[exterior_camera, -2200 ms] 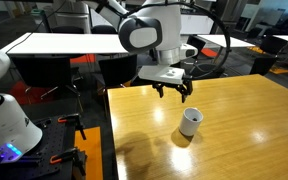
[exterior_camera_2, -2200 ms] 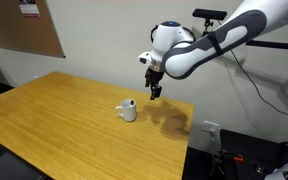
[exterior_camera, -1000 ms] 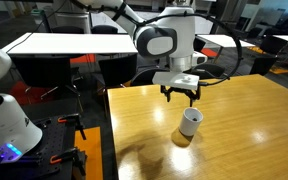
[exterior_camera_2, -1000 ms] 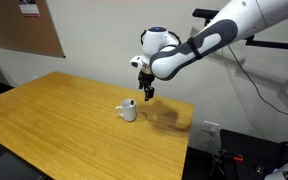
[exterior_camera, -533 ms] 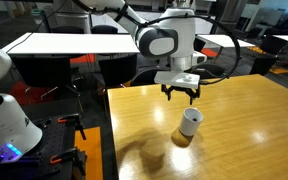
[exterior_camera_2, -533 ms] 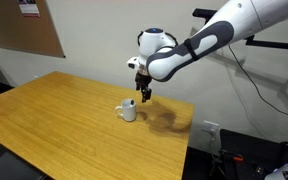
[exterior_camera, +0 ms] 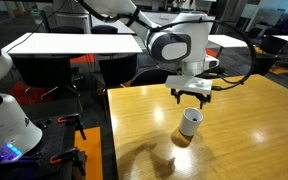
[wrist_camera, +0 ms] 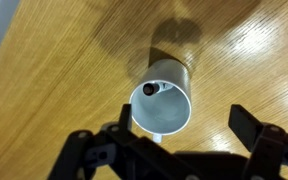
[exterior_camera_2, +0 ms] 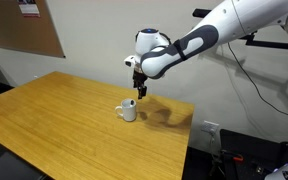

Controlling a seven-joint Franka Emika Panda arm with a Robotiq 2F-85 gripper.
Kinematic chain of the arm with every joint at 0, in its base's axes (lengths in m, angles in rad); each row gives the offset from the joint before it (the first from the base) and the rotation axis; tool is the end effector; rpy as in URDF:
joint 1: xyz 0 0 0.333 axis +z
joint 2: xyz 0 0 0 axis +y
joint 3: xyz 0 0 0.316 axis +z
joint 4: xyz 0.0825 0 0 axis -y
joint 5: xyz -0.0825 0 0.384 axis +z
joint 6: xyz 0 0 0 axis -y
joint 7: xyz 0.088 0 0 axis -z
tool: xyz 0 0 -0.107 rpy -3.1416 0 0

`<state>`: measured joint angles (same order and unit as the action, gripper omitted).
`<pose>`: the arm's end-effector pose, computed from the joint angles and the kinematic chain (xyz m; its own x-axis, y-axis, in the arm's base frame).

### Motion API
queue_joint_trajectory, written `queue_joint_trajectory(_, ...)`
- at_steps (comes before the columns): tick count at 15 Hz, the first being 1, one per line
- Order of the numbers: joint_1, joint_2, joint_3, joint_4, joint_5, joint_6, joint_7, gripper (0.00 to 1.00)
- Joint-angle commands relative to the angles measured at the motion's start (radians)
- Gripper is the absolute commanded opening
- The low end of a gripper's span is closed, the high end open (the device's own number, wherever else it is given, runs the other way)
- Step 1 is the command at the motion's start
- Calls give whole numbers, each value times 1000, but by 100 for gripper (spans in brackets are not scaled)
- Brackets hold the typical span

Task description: Take the marker out of the white cup and place it on the table

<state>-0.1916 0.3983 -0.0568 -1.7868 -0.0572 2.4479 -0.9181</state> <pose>0.6529 -0.1620 0.3583 0.7418 0.6627 0.1023 0.6264 -0.7393 0.2469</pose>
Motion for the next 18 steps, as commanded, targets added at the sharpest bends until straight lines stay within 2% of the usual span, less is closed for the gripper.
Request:
queue_joint_trajectory(1, -32, 61, 23, 103, 22, -71, -27, 91)
queue_joint_trajectory(2, -34, 71, 25, 115, 18, -76, -27, 81)
queue_joint_trajectory(4, -40, 88, 30, 138, 15, -89, -32, 82)
queue_joint_trajectory(5, -40, 95, 32, 146, 10, -89, -33, 75)
queue_joint_trajectory(6, -42, 103, 34, 155, 5, -88, -40, 78)
queue_joint_trajectory(8, -42, 119, 37, 173, 1, -92, -44, 77)
queue_joint_trajectory(11, -45, 145, 43, 204, 5, -115, -63, 70)
queue_joint_trajectory(16, -46, 187, 45, 261, 2, -188, -102, 74)
queue_joint_trajectory(18, -43, 200, 44, 280, 0, -213, -111, 72)
